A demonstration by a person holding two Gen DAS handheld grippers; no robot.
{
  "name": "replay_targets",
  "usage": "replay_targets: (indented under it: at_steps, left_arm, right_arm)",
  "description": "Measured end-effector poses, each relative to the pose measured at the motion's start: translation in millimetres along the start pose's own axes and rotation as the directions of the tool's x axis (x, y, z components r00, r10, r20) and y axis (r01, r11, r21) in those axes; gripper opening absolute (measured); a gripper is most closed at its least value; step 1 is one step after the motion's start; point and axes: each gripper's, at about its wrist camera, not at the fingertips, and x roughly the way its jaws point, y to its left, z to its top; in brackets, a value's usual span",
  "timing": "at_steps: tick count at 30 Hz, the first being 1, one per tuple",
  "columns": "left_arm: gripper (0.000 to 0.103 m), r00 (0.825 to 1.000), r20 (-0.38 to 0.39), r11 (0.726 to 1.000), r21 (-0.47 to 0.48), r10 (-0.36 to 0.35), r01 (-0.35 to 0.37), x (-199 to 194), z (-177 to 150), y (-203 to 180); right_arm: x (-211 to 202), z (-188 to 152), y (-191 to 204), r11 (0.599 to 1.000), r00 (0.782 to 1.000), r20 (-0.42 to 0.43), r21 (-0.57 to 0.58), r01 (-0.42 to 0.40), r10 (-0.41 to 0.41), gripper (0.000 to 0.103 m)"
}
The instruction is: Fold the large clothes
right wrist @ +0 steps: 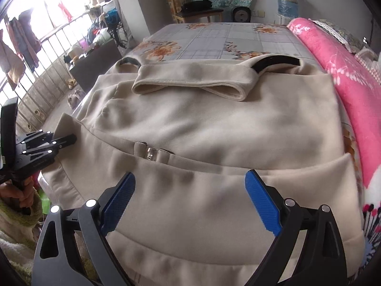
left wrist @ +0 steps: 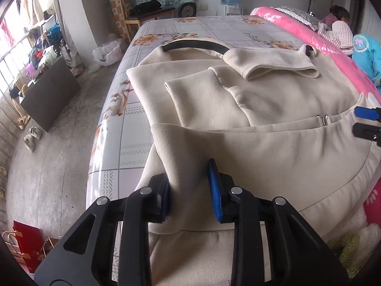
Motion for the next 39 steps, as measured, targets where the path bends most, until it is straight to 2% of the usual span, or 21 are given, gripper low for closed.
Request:
replay_targets:
  at_steps: [5, 7, 9, 15, 17, 19, 24, 29, 32, 39]
  left_arm:
    - [0.027, 1.000, -0.007, 1.000, 0.000, 0.004, -0.004, -2, -1, 0]
    - [0.027, 1.000, -0.012, 1.000, 0.000, 0.009, -0.009, -2, -1, -1]
    - [0.027, 1.000, -0.019, 1.000, 0.000, 0.021, -0.021, -2, 0, -3]
    - [0.027, 0.997, -0.027, 0.998, -0.011, 0.069, -0.069, -3, 0, -10]
    - [0.027, 0.997, -0.028, 0.997, -0.015, 0.075, -0.075, -2, 0, -11]
    - [0.027, 0.997, -0.030, 0.997, -0.016, 0.074, -0.074, -2, 1, -10]
    - [0.027, 0.997, -0.035, 0.997, -0.009, 0.072, -0.073, -1, 1, -10]
    - [0.027, 0.997, -0.035, 0.997, -0.009, 0.072, -0.072, -1, 2, -10]
    - [0.027, 0.997, -0.033, 0.997, -0.013, 0.070, -0.071, -2, 1, -10]
    - [0.027, 0.997, -0.033, 0.998, -0.014, 0.069, -0.069, -2, 1, -9]
  right_arm:
    - [-48, -16, -65, 0.986, 0.995, 0.060, 0.149, 0.071, -0.081, 0.086]
    - [-57, -17, -91, 0.973, 0.990, 0.064, 0.203, 0.107, -0.122, 0.078]
    - [-60, -13, -109, 0.964, 0.988, 0.067, 0.238, 0.120, -0.140, 0.074]
    - [-37, 5, -128, 0.957, 0.987, 0.022, 0.247, 0.151, -0.161, 0.057]
    - [-28, 6, -130, 0.956, 0.983, -0.012, 0.229, 0.182, -0.184, 0.050]
    - [-26, 2, -129, 0.958, 0.985, -0.032, 0.230, 0.173, -0.171, 0.043]
    - [-47, -9, -116, 0.967, 0.986, -0.017, 0.193, 0.165, -0.165, 0.042]
    - [-59, -13, -114, 0.979, 0.996, 0.004, 0.185, 0.083, -0.085, 0.042]
    - [-54, -10, -119, 0.978, 0.999, 0.000, 0.206, 0.034, -0.035, 0.042]
    - [-31, -3, -145, 0.959, 0.999, -0.022, 0.281, 0.028, -0.023, 0.042]
